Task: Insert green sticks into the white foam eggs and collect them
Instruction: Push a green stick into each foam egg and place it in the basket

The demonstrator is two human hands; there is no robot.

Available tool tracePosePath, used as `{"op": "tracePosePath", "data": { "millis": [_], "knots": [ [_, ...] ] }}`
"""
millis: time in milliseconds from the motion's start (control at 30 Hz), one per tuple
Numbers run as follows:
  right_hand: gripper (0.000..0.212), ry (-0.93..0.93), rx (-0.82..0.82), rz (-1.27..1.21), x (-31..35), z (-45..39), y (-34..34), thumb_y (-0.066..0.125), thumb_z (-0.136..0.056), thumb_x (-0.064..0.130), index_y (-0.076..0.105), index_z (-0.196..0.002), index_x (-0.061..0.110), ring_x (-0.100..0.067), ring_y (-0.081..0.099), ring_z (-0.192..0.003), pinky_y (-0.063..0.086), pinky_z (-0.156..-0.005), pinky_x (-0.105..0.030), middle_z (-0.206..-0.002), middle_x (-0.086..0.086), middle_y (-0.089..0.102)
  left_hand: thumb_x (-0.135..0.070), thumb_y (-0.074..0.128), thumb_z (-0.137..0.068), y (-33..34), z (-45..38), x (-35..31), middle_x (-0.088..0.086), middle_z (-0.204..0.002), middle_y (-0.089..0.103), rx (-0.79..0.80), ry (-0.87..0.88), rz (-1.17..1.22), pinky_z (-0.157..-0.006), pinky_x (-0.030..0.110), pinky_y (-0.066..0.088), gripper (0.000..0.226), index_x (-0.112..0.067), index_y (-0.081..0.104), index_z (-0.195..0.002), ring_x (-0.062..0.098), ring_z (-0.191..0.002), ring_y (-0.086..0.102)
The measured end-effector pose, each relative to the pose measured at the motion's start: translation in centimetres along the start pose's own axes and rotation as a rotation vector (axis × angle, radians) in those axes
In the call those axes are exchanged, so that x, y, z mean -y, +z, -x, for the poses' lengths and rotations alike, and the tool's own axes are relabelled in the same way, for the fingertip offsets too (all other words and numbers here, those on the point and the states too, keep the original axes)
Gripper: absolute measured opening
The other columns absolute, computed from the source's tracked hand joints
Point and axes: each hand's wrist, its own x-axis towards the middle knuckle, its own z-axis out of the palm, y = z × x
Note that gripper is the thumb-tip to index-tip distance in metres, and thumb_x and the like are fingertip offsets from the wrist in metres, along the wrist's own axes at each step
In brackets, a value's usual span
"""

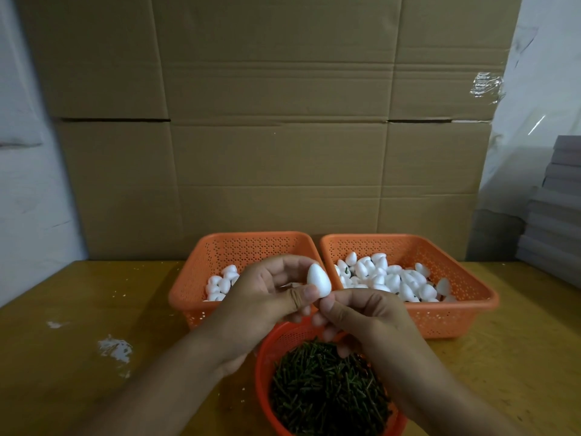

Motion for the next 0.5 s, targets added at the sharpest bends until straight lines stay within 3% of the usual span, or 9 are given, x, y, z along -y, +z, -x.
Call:
{"op": "tracePosePath", "data": {
  "millis": [333,500],
  "knots": [
    [0.021,-0.026,0.001,-0.026,-0.09,0.17,0.08,0.064,-0.092,0.014,0.076,-0.076,0.011,-0.009,0.059,-0.061,0.044,-0.049,-0.019,-0.074,-0.006,0.072,-0.018,0.076,-0.076,0.42,0.11,0.13,0.000,-0.091,0.073,-0.017,-0.040,0.102,-0.063,0.019,0.053,0.039,-0.015,0.069,-0.114,0.008,-0.066,0.061],
    [0.017,-0.041,-0.009,-0.074,0.18,0.03,-0.01,0.067,-0.077,0.032,0.077,-0.071,0.020,-0.006,0.059,-0.058,0.042,-0.047,-0.017,-0.071,-0.001,0.071,-0.042,0.069,-0.080,-0.41,-0.34,-0.39,0.002,-0.107,0.074,-0.085,-0.048,0.178,-0.059,0.022,0.050,0.043,-0.022,0.068,-0.119,0.011,-0.070,0.063]
  ]
}}
